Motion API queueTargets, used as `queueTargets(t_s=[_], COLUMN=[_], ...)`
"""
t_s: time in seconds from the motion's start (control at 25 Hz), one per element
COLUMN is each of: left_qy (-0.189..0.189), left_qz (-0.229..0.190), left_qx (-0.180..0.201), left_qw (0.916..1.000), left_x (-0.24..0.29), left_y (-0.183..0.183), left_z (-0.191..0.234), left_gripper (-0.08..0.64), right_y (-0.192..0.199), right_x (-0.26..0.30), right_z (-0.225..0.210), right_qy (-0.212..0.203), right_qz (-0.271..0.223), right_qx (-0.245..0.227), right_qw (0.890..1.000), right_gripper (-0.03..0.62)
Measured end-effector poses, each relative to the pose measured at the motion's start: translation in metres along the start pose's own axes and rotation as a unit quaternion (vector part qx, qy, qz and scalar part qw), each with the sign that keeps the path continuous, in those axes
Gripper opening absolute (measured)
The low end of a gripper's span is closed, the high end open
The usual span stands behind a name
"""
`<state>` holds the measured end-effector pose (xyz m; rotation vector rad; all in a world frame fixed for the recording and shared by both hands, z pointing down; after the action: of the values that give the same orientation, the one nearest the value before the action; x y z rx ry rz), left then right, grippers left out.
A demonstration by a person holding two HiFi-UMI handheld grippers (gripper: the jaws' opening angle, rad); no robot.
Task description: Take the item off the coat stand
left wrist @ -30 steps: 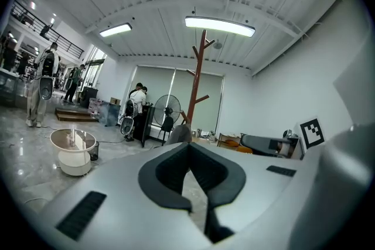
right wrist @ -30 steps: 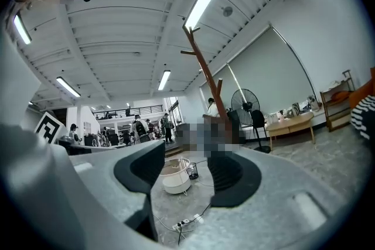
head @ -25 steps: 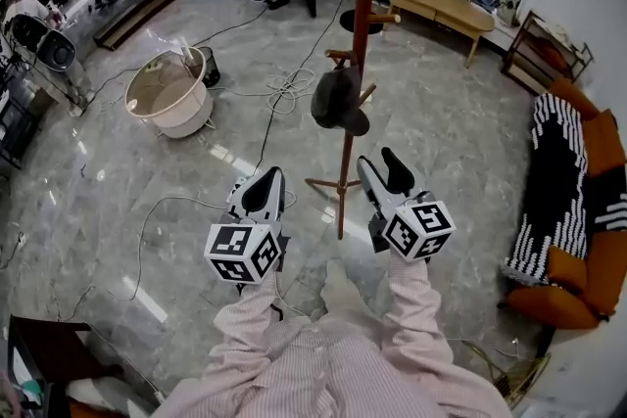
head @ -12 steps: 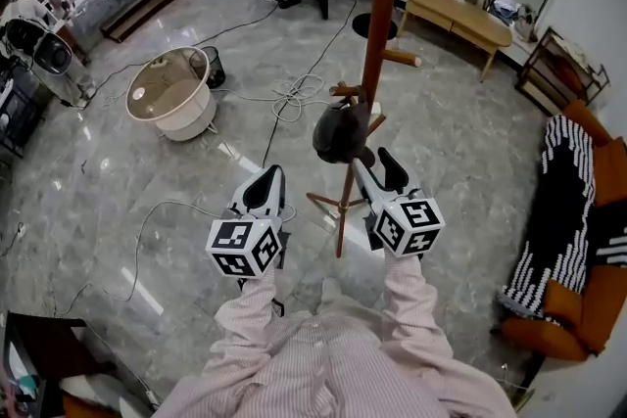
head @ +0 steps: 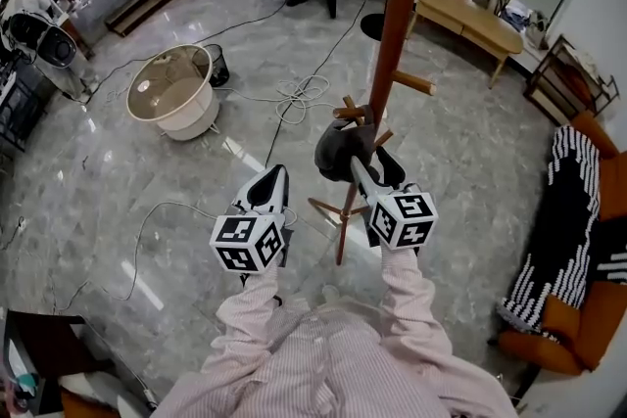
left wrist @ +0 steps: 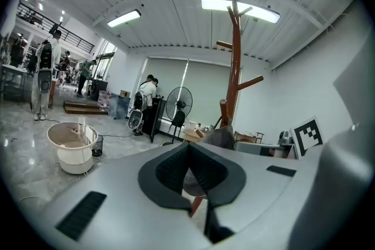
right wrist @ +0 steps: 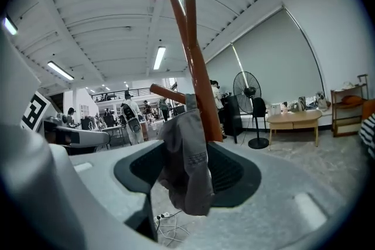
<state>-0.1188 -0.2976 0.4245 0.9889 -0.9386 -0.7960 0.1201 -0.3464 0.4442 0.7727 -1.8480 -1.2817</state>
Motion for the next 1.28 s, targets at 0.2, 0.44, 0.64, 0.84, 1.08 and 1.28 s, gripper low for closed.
queueTargets(t_s=[0.2,0.44,0.64,0.84,1.08,1.28], left_qy=[0.011,0.03,0.04,0.045,0.044,0.047], left_qz=[0.017,0.034,0.038,0.039,0.033,0.026], left_qx=[-0.002,0.002,0.0,0.001,0.001,0.001], left_qw=[0.9998,0.999,0.9985,0.9982,0.9985,0.9986], left_x=[0.018,0.033,0.041,0.044,0.039,0.036], left_y=[-0.005,-0.007,-0.007,-0.008,-0.01,-0.013], left_z=[0.013,0.023,0.027,0.028,0.031,0.035], left_gripper=[0.002,0.002,0.002,0.002,0.002,0.002], right_y=[-0.002,-0.002,-0.002,-0.003,-0.008,-0.014], right_x=[0.022,0.032,0.031,0.03,0.023,0.021], right_z=[0.0,0.0,-0.002,-0.003,0.002,0.01], right_qy=[0.009,0.04,0.062,0.063,0.055,0.052], right_qz=[0.021,0.035,0.046,0.045,0.036,0.027], right_qx=[0.005,0.005,-0.016,-0.012,-0.01,-0.02], right_qw=[1.0,0.999,0.997,0.997,0.998,0.998], right_gripper=[0.212,0.207,0.079,0.031,0.026,0.025])
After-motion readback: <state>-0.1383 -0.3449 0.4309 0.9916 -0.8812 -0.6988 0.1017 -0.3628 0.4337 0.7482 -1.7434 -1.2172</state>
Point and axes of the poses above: the fingertips, and each gripper's own axes: x forward along the fingers, z to its left, y out of its underside, the point moved 9 cm from there along -x, backward along the fingers, and after that the axes turned 5 degrees about z, right-handed, at the moved point
